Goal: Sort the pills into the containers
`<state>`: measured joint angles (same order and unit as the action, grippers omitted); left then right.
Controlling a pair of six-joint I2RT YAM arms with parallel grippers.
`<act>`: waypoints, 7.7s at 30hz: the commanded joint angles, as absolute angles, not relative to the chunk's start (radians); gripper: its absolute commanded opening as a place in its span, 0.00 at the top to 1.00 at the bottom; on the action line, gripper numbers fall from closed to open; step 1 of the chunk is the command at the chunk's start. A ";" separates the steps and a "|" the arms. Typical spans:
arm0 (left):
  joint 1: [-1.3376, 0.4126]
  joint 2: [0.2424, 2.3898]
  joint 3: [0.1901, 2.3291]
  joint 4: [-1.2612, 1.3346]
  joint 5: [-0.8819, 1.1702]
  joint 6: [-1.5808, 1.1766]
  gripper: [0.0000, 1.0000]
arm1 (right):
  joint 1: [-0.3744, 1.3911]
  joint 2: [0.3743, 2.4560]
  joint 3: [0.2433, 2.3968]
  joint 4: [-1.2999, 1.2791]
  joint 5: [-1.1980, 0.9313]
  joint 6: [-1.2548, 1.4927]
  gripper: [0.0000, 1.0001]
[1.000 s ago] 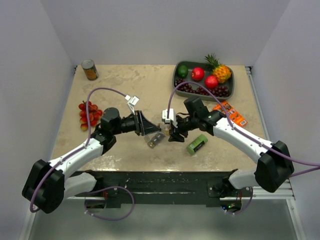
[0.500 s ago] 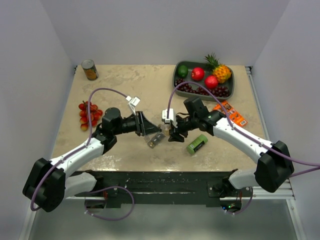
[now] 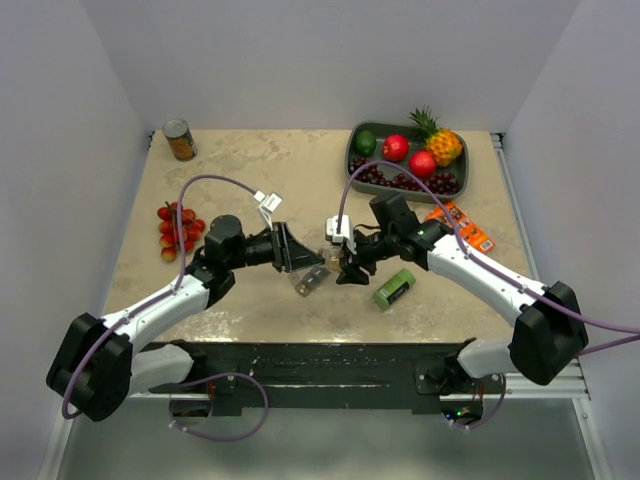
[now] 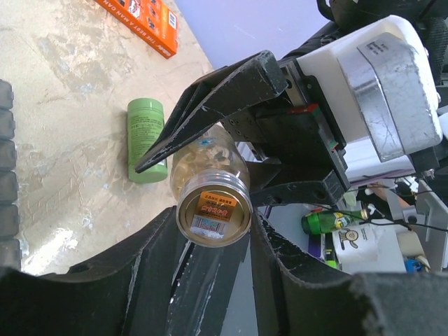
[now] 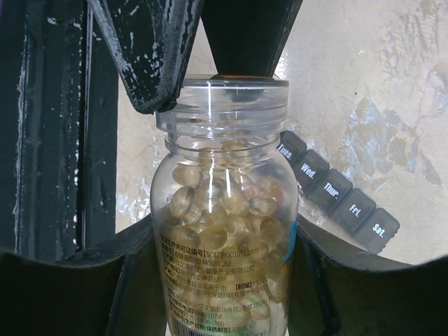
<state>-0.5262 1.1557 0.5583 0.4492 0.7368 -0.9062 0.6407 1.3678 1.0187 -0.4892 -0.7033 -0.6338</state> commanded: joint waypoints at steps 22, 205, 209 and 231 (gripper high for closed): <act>-0.558 1.278 0.788 0.023 0.864 -0.422 0.77 | 0.612 1.328 1.042 -0.403 -0.985 -0.600 0.98; -0.600 0.891 0.838 -0.090 0.301 -0.911 0.05 | 0.532 1.269 1.019 -0.414 -0.927 -0.644 0.98; -0.635 0.913 0.839 -0.083 0.282 -0.936 0.05 | 0.532 1.273 1.017 -0.410 -0.913 -0.644 0.98; -0.752 1.106 0.900 -0.026 0.301 -0.896 0.31 | 0.532 1.281 1.012 -0.399 -0.899 -0.638 0.98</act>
<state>-0.7380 1.0885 0.8482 -0.0734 0.2749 -0.9222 0.5362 1.2995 0.9798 -0.4259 -0.9009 -0.6289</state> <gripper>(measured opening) 0.726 0.555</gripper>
